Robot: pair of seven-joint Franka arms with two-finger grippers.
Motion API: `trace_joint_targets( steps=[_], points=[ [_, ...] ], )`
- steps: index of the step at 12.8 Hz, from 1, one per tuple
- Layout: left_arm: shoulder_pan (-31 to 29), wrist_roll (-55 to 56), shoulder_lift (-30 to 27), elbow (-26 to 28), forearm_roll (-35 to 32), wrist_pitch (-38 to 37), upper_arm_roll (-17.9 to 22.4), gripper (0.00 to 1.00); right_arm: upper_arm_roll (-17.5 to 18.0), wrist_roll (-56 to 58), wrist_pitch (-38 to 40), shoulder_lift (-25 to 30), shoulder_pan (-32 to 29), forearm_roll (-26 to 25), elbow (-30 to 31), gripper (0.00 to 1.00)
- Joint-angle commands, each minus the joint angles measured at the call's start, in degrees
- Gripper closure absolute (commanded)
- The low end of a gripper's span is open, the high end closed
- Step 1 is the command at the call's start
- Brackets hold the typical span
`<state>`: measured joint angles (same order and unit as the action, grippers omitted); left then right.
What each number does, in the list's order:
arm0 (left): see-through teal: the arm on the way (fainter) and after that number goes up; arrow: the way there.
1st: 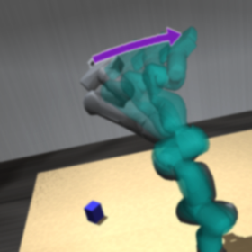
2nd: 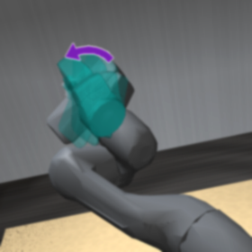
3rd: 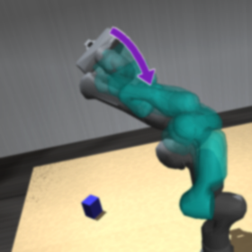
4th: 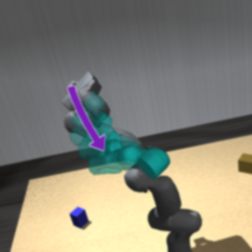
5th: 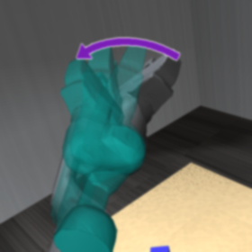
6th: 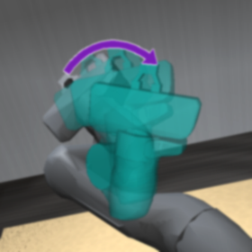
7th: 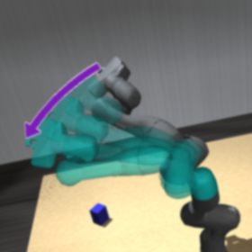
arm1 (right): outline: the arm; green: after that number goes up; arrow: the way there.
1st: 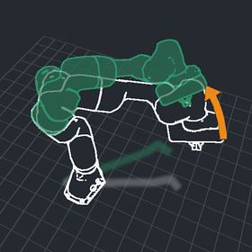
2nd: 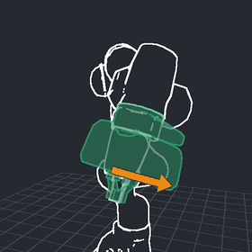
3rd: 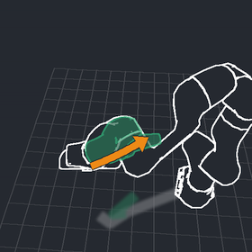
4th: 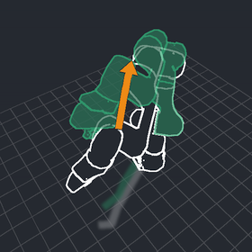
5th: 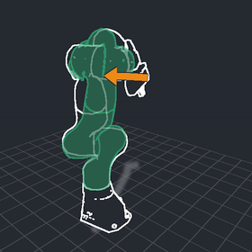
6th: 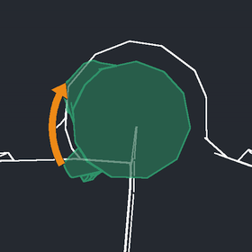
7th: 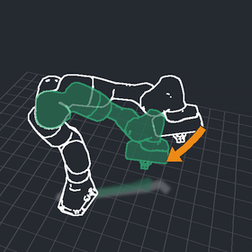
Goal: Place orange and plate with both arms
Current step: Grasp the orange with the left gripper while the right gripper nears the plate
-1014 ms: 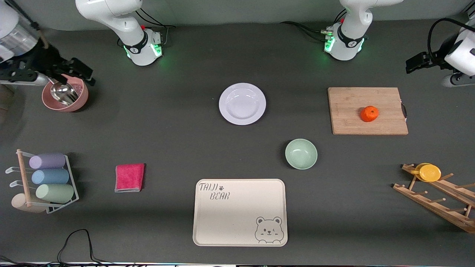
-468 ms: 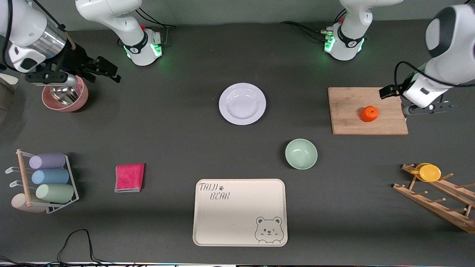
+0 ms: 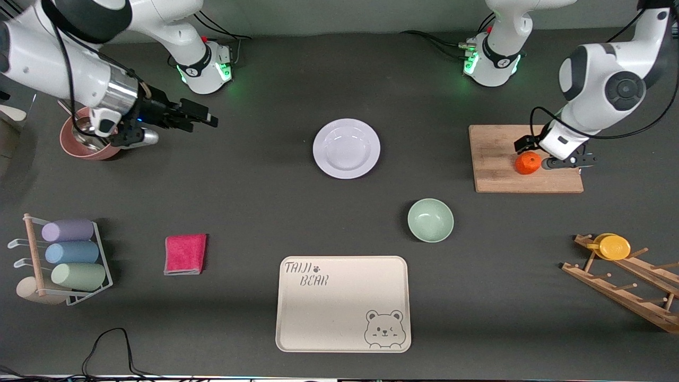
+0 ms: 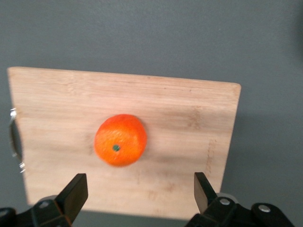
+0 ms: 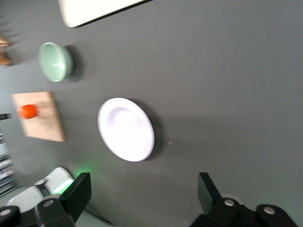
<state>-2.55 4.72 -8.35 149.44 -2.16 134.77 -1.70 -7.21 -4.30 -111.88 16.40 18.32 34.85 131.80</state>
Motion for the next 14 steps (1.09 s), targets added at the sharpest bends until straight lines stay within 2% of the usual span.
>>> trace_joint_targets(
  steps=[1, 5, 8, 10, 12, 13, 14],
  points=[
    [-0.9, -0.1, 4.4, 2.7, -0.1, 8.0, 0.2, 0.00, 0.0, 11.7, -6.7, -0.2, 0.6, 11.5, 7.6, 0.00],
    [-6.3, -6.4, 9.7, 4.4, -0.7, 16.6, 0.2, 0.00, 0.1, 31.6, -11.2, -5.9, 2.3, 32.0, 14.4, 0.00],
    [-6.6, -6.1, 11.0, 5.4, -0.7, 18.4, 0.2, 0.00, 0.1, 47.4, -12.2, -11.8, 4.1, 46.4, 17.1, 0.00],
    [-6.6, -5.9, 10.9, 6.0, -0.7, 18.5, 0.1, 0.00, 0.3, 56.1, -12.1, -15.0, 4.4, 52.9, 18.5, 0.00],
    [-6.6, -6.0, 10.9, 6.0, -0.7, 18.5, 0.2, 0.02, 0.9, 63.3, -11.8, -18.1, 4.4, 57.1, 19.1, 0.00],
    [-6.7, -6.7, 10.6, 6.5, -0.7, 18.9, 0.2, 0.99, 1.0, 67.5, -11.2, -20.4, 4.4, 60.1, 19.1, 0.00],
    [-6.6, -6.7, 10.5, 6.7, -0.7, 19.9, 0.2, 1.00, 1.7, 71.7, -9.2, -22.6, 4.4, 63.1, 19.1, 0.00]
  ],
)
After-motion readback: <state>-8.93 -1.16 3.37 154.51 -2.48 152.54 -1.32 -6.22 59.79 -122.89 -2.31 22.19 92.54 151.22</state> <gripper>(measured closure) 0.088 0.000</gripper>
